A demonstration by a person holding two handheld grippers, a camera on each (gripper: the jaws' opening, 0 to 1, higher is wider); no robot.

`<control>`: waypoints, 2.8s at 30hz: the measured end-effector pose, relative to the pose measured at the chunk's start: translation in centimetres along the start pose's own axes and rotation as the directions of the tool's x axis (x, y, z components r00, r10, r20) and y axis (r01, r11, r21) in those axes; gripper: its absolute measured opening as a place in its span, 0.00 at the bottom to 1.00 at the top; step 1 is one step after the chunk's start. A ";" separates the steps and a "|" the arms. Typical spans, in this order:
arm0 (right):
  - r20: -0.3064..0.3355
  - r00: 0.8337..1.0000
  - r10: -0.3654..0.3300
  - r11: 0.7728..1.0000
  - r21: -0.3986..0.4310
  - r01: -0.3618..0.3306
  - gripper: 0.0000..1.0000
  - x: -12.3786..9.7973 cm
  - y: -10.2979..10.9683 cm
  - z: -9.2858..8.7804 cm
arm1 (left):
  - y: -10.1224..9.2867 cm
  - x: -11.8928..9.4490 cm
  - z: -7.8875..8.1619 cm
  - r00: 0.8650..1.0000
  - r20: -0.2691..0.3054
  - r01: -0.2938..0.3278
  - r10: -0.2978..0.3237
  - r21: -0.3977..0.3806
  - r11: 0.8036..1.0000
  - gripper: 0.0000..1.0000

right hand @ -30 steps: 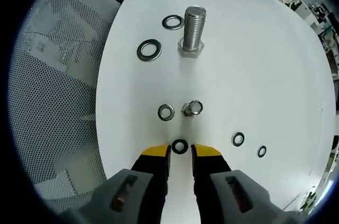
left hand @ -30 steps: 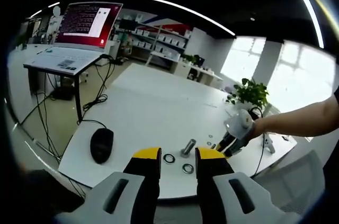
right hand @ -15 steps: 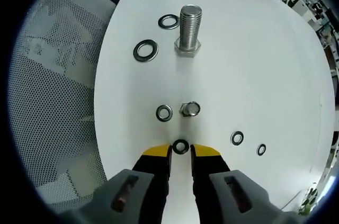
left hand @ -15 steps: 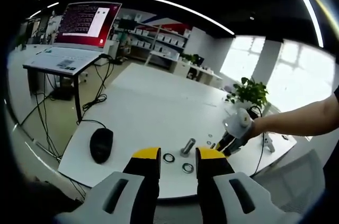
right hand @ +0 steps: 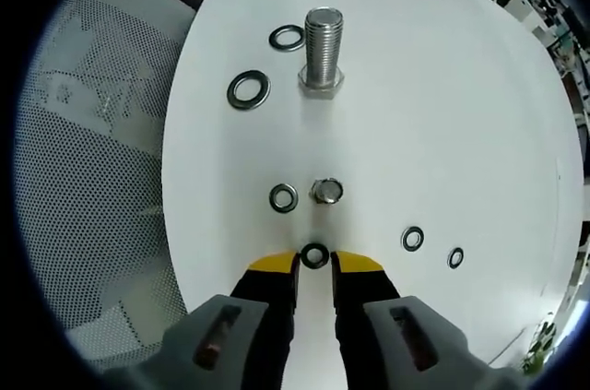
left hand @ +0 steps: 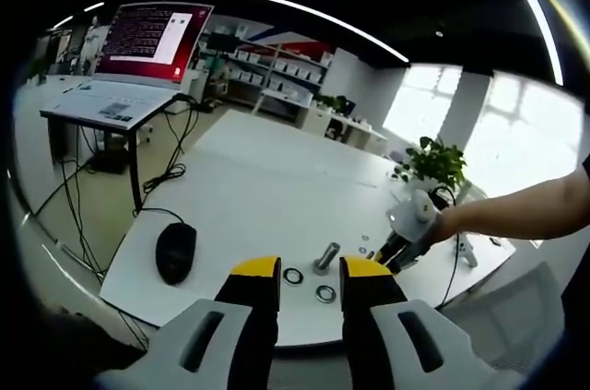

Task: Place the washer onto the threaded stud by aligning its center hole with the stud, sliding it down to the base, and recovering from edge contact or off-axis alignment until the washer reaches the visible bottom stop.

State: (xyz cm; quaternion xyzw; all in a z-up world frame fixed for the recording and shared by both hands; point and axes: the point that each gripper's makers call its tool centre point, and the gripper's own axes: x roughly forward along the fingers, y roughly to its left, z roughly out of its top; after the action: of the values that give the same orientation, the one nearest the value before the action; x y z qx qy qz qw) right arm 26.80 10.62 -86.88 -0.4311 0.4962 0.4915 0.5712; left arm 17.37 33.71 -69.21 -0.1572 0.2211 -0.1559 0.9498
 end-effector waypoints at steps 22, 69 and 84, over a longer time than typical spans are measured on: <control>0.228 0.968 -0.107 0.973 0.223 0.055 0.14 0.0 -0.4 0.0 | 0.2 0.0 0.0 1.000 -0.001 0.001 -0.001 -0.001 1.000 0.24; 0.332 0.937 -0.109 0.977 0.212 0.038 0.13 -6.3 -0.8 5.2 | 0.3 0.1 0.0 1.000 -0.003 -0.002 0.002 -0.008 1.000 0.25; 0.289 0.953 -0.092 0.984 0.174 0.042 0.13 -5.6 -1.0 5.1 | 0.3 0.1 0.0 1.000 0.000 -0.004 0.004 -0.012 1.000 0.25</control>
State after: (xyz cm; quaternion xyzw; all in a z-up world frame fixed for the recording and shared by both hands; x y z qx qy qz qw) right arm 28.39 14.69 -80.67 -0.3201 0.4294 0.4877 0.6895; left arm 17.49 33.97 -69.34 -0.1624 0.2222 -0.1529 0.9491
